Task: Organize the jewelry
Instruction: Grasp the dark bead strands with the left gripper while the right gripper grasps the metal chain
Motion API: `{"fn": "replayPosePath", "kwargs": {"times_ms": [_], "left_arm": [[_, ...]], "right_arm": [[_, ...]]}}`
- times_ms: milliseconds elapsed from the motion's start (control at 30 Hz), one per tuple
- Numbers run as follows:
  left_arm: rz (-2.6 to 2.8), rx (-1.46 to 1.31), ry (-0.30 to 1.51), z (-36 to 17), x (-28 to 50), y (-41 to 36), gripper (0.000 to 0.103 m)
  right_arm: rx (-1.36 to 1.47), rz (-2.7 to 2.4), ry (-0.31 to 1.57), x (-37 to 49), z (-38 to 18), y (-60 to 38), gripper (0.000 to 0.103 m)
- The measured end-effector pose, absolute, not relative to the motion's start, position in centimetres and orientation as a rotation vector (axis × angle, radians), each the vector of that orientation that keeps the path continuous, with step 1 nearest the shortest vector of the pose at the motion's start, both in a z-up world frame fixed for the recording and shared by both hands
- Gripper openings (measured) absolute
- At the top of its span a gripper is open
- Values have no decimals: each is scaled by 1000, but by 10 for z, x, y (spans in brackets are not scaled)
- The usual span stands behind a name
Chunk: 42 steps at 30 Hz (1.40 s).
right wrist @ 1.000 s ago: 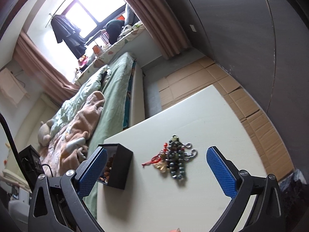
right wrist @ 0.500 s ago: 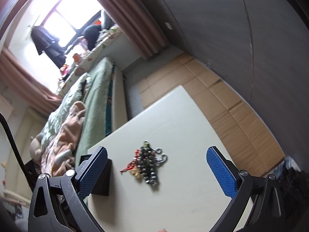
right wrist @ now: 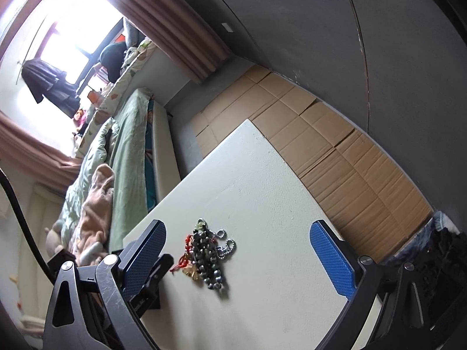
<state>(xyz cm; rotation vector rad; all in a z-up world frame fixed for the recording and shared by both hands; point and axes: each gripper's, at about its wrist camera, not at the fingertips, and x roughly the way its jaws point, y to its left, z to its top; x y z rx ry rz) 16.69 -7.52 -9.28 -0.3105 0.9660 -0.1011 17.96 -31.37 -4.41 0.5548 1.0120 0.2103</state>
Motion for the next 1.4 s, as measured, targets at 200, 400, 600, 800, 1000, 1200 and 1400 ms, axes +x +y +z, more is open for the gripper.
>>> {"fn": "replayPosePath", "kwargs": {"times_ms": [200, 400, 600, 800, 1000, 1200, 1400], "left_arm": [[-126, -379, 979, -96, 181, -72, 25], [-154, -403, 1009, -103, 196, -76, 20], [-164, -411, 1044, -114, 203, -81, 11], [-162, -426, 1039, -113, 198, -78, 7], [-172, -452, 995, -98, 187, -65, 7], [-170, -477, 955, -82, 172, -51, 7], [-167, -492, 924, -71, 159, -39, 7]], "right_arm": [[584, 189, 1037, 190, -52, -316, 100], [615, 179, 1049, 197, -56, -322, 100], [611, 180, 1055, 200, -57, -319, 100], [602, 186, 1068, 202, -58, -314, 100], [564, 216, 1084, 201, -59, -304, 100], [506, 282, 1133, 198, -67, -281, 75], [441, 312, 1169, 199, -81, -258, 47]]}}
